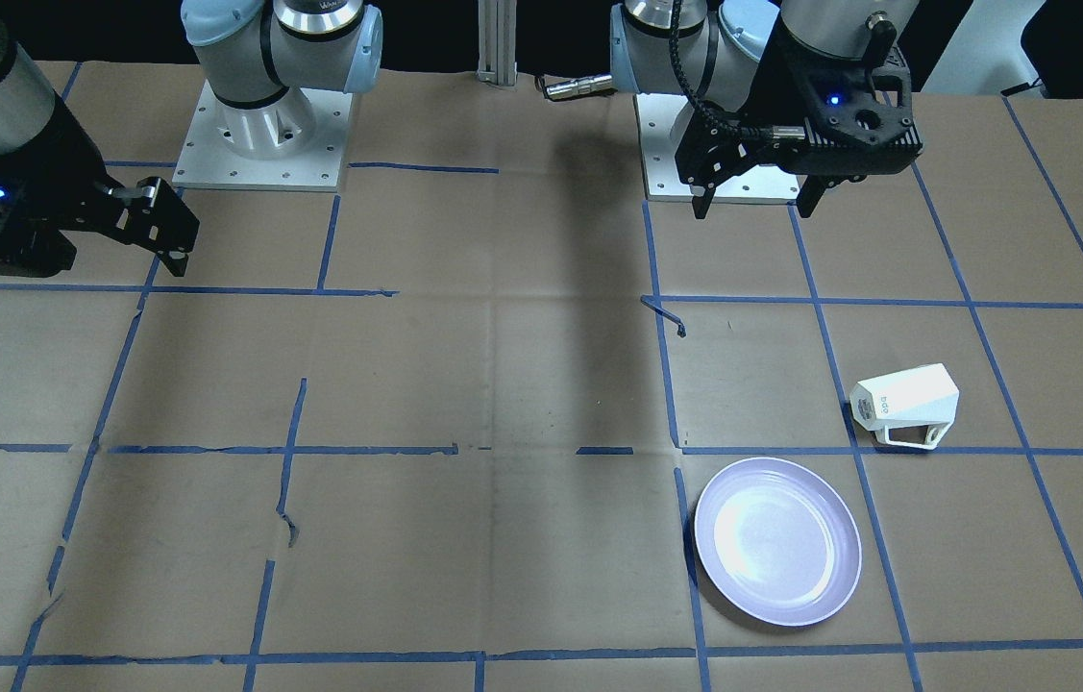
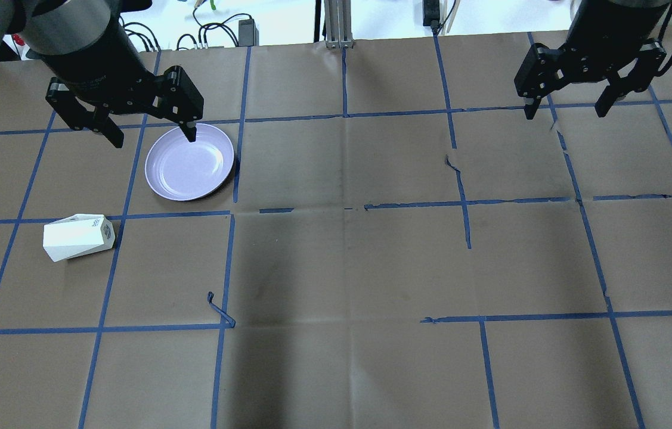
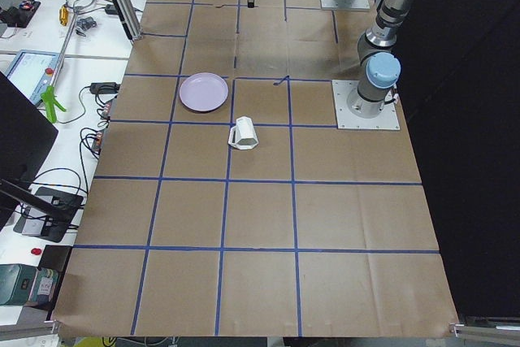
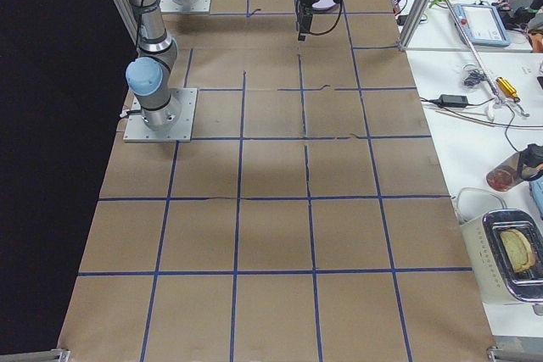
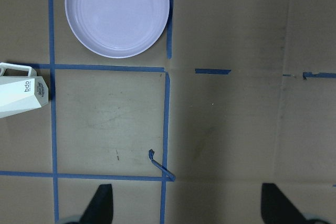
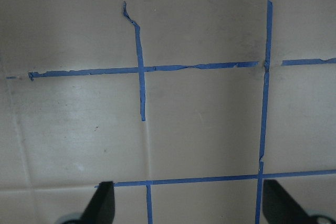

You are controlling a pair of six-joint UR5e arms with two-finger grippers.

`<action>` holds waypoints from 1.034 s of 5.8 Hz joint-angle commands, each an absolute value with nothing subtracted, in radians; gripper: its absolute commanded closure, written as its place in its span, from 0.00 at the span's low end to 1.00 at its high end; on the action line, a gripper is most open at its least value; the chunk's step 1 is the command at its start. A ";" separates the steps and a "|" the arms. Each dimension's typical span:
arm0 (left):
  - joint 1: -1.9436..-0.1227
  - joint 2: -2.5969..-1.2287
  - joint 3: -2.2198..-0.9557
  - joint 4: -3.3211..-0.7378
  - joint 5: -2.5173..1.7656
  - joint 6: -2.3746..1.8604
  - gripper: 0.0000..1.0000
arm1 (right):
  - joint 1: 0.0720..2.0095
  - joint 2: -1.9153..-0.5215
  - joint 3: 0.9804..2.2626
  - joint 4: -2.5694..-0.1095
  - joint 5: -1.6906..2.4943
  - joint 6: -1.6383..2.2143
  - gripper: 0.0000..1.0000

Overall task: Flip cup and place on plate
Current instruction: 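Raise the left gripper and swing it away from the lavender plate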

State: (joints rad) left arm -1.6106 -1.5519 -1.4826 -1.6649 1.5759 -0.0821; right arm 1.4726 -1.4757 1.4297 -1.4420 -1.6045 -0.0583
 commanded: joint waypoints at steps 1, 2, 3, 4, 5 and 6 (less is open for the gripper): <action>-1.609 -1.534 -1.500 -1.663 1.575 -0.081 0.01 | 1.473 -1.476 1.430 -1.442 -1.605 -0.058 0.00; -1.612 -1.532 -1.502 -1.664 1.578 -0.083 0.01 | 1.473 -1.476 1.430 -1.442 -1.605 -0.058 0.00; -1.600 -1.534 -1.505 -1.664 1.592 -0.075 0.01 | 1.473 -1.476 1.430 -1.442 -1.605 -0.058 0.00; -1.529 -1.539 -1.500 -1.664 1.588 0.014 0.01 | 1.473 -1.476 1.430 -1.442 -1.605 -0.058 0.00; -1.388 -1.548 -1.482 -1.673 1.579 0.120 0.01 | 1.473 -1.476 1.430 -1.442 -1.605 -0.058 0.00; -1.258 -1.555 -1.476 -1.677 1.583 0.296 0.01 | 1.473 -1.476 1.430 -1.442 -1.605 -0.058 0.00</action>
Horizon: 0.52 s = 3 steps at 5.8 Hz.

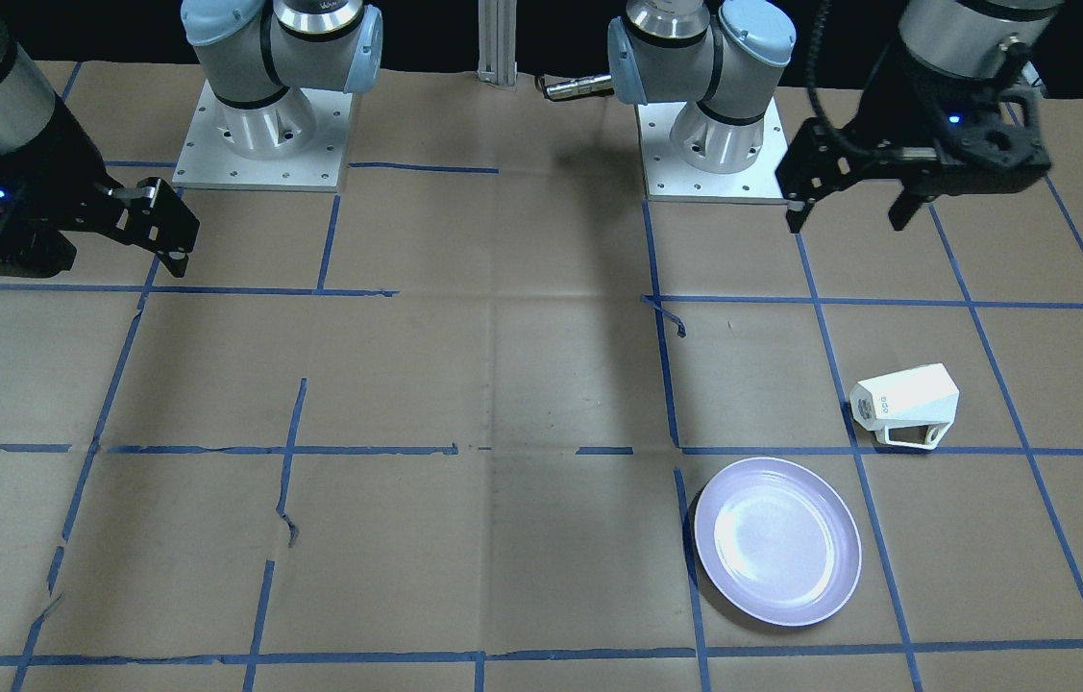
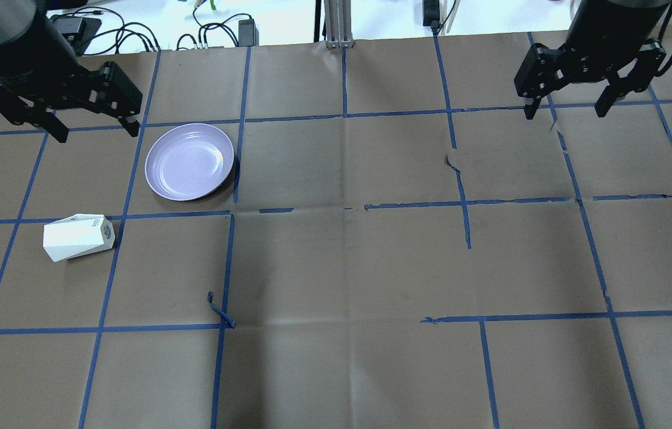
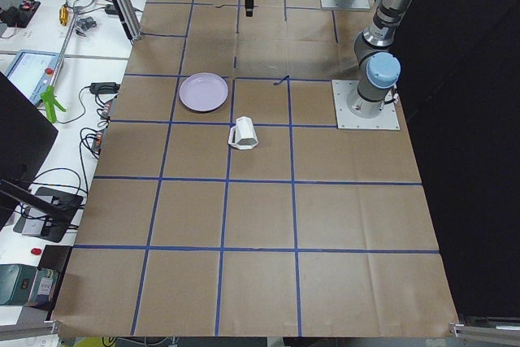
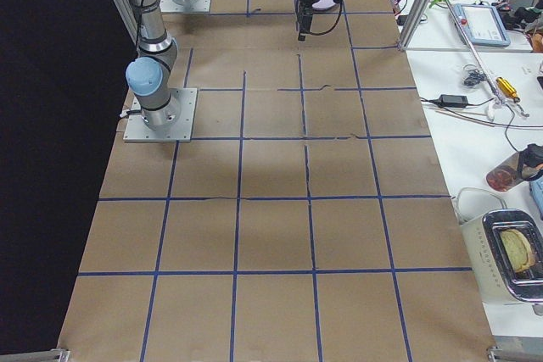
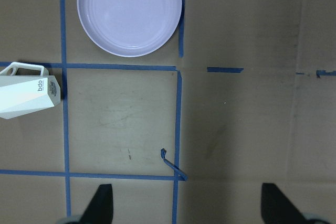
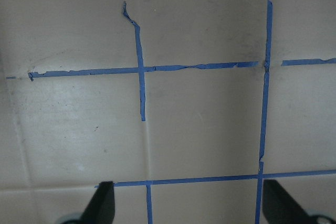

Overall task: Flip cup and place on plate
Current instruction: 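Raise the left gripper and swing it away from the lavender plate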

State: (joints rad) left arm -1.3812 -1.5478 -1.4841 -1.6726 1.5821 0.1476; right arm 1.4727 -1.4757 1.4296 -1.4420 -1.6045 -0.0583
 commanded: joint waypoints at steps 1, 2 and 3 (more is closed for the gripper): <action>-1.123 -1.557 -1.476 -1.678 1.589 0.463 0.01 | 1.473 -1.476 1.430 -1.442 -1.605 -0.058 0.00; -0.956 -1.566 -1.477 -1.678 1.591 0.677 0.01 | 1.473 -1.476 1.430 -1.442 -1.605 -0.058 0.00; -0.821 -1.604 -1.476 -1.668 1.589 0.865 0.01 | 1.473 -1.476 1.430 -1.442 -1.605 -0.058 0.00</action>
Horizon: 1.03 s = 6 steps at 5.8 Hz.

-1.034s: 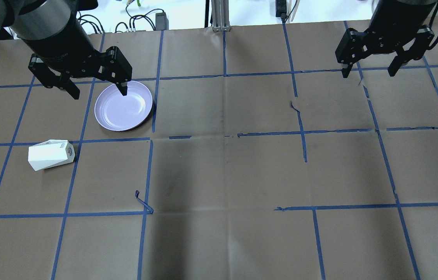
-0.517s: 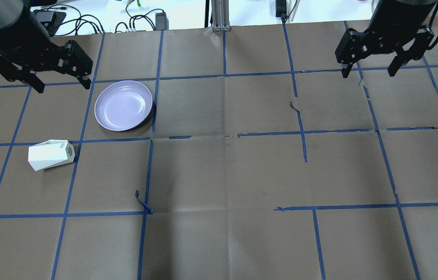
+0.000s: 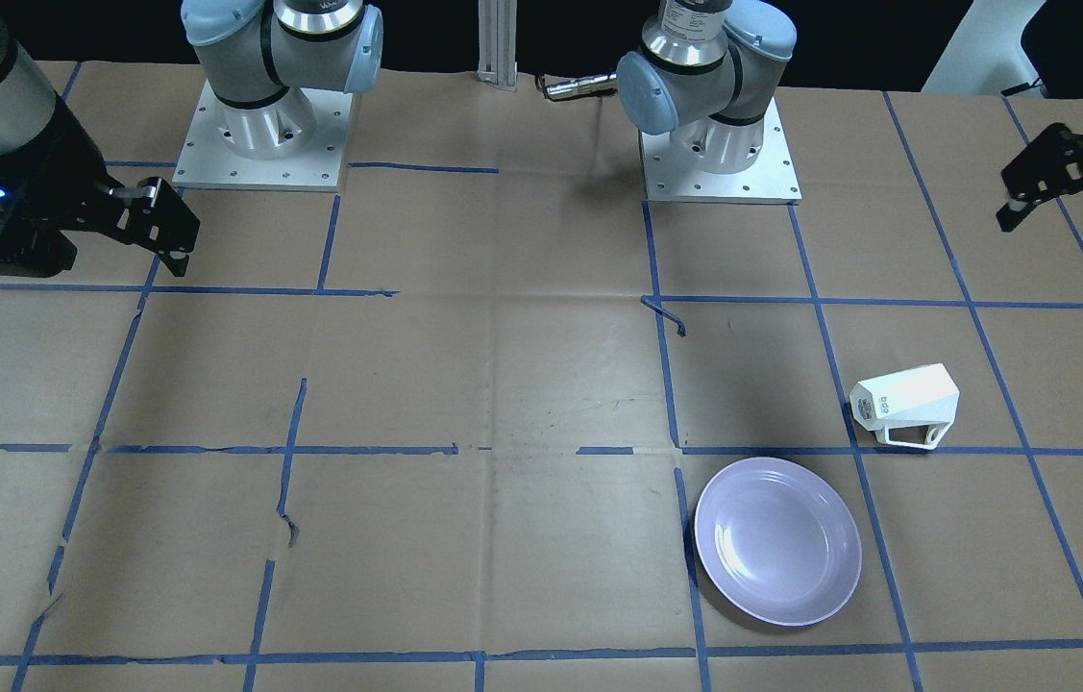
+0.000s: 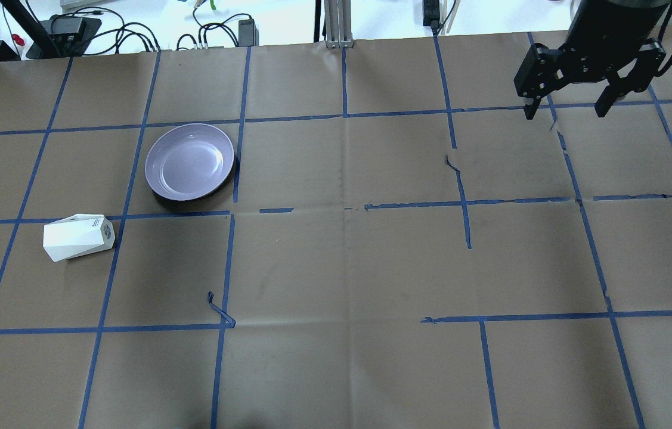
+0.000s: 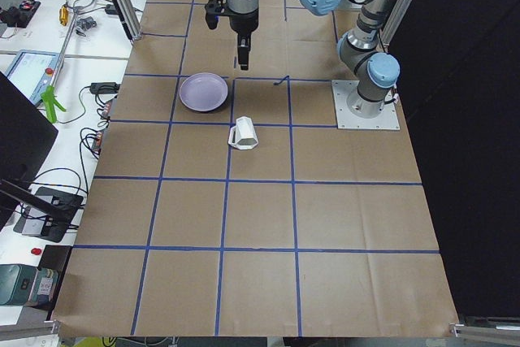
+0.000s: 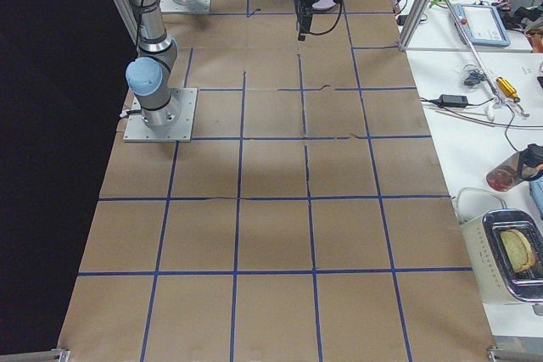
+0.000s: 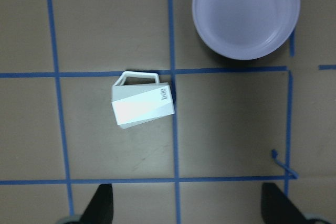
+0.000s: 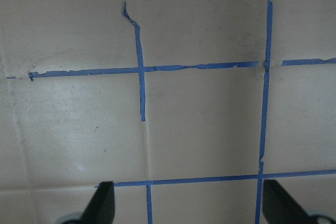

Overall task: Flip cup and place on plate
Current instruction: 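Bring the left gripper down beside the white mug lying on its side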

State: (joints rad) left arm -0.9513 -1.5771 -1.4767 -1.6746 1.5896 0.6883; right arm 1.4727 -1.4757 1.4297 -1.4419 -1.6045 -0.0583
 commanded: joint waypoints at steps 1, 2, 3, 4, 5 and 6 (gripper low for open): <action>-0.758 -1.629 -1.476 -1.664 1.586 0.938 0.01 | 1.473 -1.476 1.430 -1.442 -1.605 -0.058 0.00; -0.755 -1.635 -1.476 -1.666 1.571 0.954 0.01 | 1.473 -1.476 1.430 -1.442 -1.605 -0.058 0.00; -0.741 -1.684 -1.473 -1.667 1.449 0.992 0.01 | 1.473 -1.476 1.430 -1.442 -1.605 -0.058 0.00; -0.692 -1.775 -1.460 -1.672 1.351 0.997 0.01 | 1.473 -1.476 1.430 -1.442 -1.605 -0.058 0.00; -0.663 -1.874 -1.447 -1.675 1.236 1.011 0.01 | 1.473 -1.476 1.430 -1.442 -1.605 -0.058 0.00; -0.635 -1.982 -1.444 -1.695 1.133 1.070 0.01 | 1.473 -1.476 1.430 -1.442 -1.605 -0.058 0.00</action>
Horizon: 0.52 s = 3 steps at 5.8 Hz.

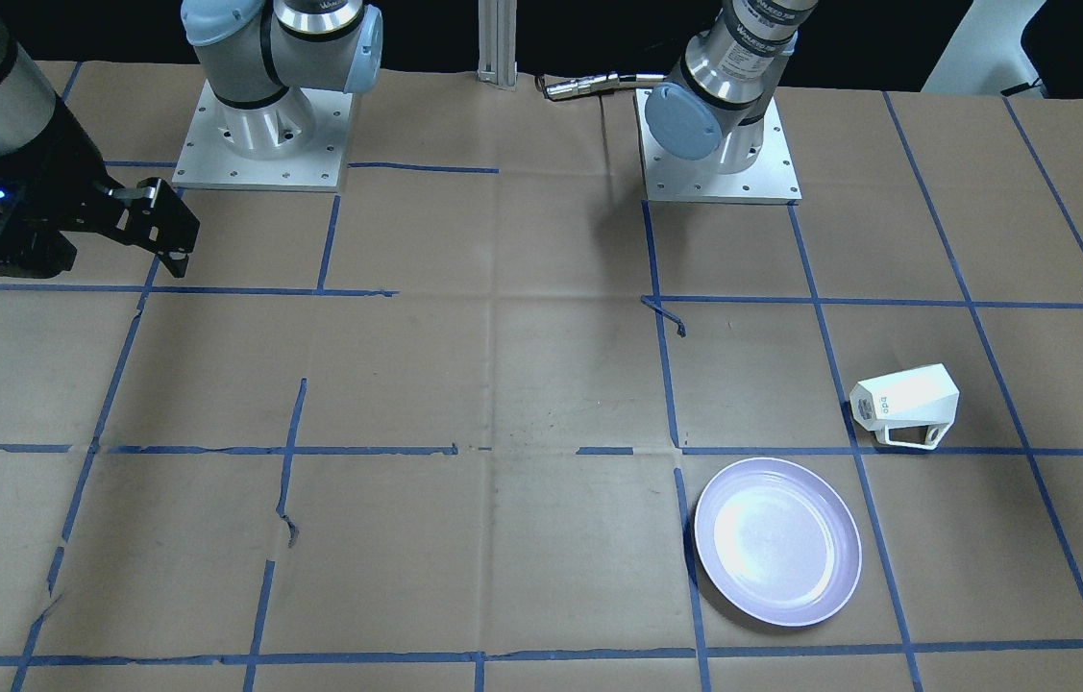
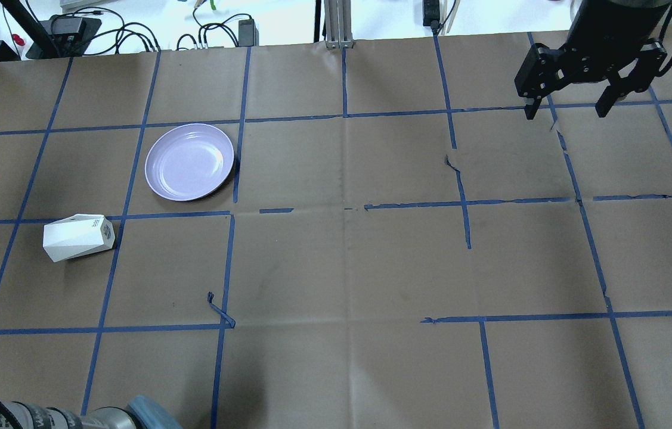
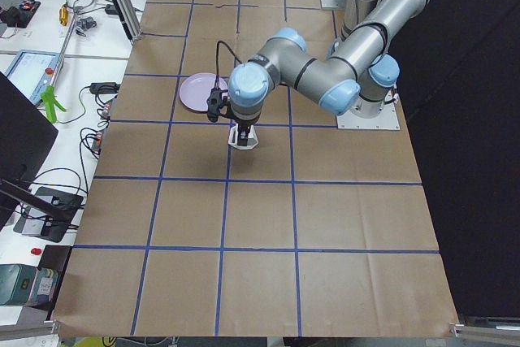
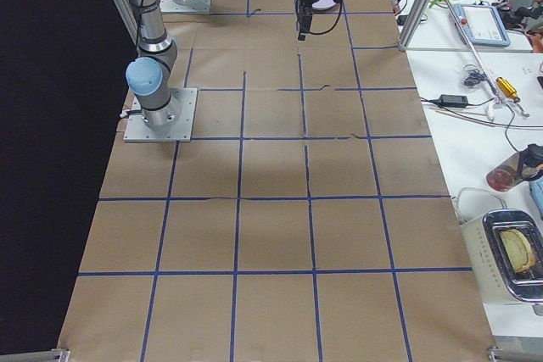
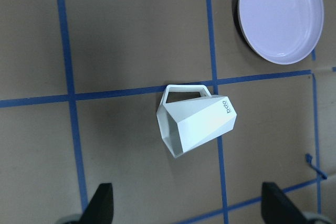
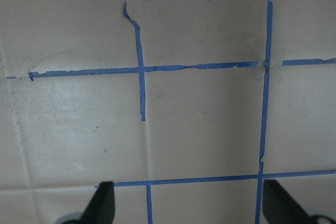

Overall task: Flip cup and place on plate
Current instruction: 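Bring the left gripper down beside the white mug lying on its side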

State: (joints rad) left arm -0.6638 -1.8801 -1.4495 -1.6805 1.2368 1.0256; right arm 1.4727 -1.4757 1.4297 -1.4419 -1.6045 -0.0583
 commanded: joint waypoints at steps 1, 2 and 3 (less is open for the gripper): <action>-0.609 -2.070 -1.445 -1.804 1.008 1.160 0.01 | 1.473 -1.476 1.430 -1.442 -1.605 -0.058 0.00; -0.604 -2.150 -1.445 -1.895 0.974 1.249 0.01 | 1.473 -1.476 1.430 -1.442 -1.605 -0.058 0.00; -0.603 -2.224 -1.445 -2.021 0.916 1.366 0.01 | 1.473 -1.476 1.430 -1.442 -1.605 -0.058 0.00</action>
State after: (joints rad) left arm -0.6069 -2.1505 -1.4451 -1.9099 0.9715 1.2622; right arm 1.4727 -1.4758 1.4296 -1.4419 -1.6045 -0.0583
